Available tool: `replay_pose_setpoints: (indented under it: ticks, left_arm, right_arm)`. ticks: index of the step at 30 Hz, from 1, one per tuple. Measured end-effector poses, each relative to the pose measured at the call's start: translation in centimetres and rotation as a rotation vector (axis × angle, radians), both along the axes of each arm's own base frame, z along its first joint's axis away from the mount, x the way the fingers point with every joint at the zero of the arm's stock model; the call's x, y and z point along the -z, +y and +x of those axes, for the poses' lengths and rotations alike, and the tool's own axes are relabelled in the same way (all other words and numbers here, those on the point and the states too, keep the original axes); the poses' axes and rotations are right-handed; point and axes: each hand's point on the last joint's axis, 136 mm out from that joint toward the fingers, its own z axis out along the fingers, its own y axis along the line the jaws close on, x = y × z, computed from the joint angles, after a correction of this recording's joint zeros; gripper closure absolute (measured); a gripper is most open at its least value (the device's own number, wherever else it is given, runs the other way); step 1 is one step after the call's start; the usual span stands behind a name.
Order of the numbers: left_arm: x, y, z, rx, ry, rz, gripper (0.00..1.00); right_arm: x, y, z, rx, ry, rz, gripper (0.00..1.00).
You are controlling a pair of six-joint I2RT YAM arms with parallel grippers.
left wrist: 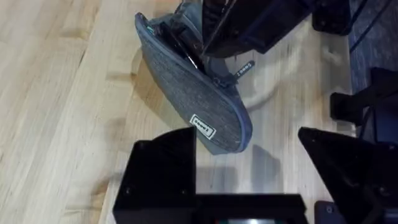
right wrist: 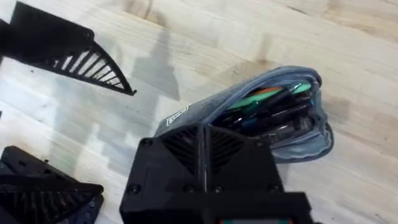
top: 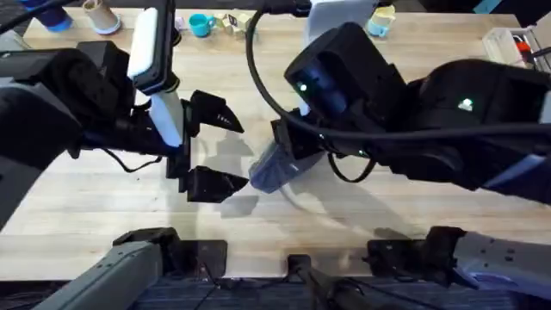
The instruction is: Unzip the bag, pick up the pens from the table one at a time and place them inside, then zip the bag closed.
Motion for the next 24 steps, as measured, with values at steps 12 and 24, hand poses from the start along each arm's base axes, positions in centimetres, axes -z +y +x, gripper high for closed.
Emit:
replay_pose_setpoints:
  ticks: [12, 24]
  left_arm:
    - [0.0, 0.0, 0.0, 0.000, 0.000, 0.000, 0.007]
    - [0.0, 0.0, 0.0, 0.000, 0.000, 0.000, 0.007]
  right_arm:
    - [-2.3, -1.6, -1.2, -0.026, -0.032, 0.015, 0.286]
    - [-3.1, -4.4, -6.7, -0.135, 0.048, -0.022, 0.005]
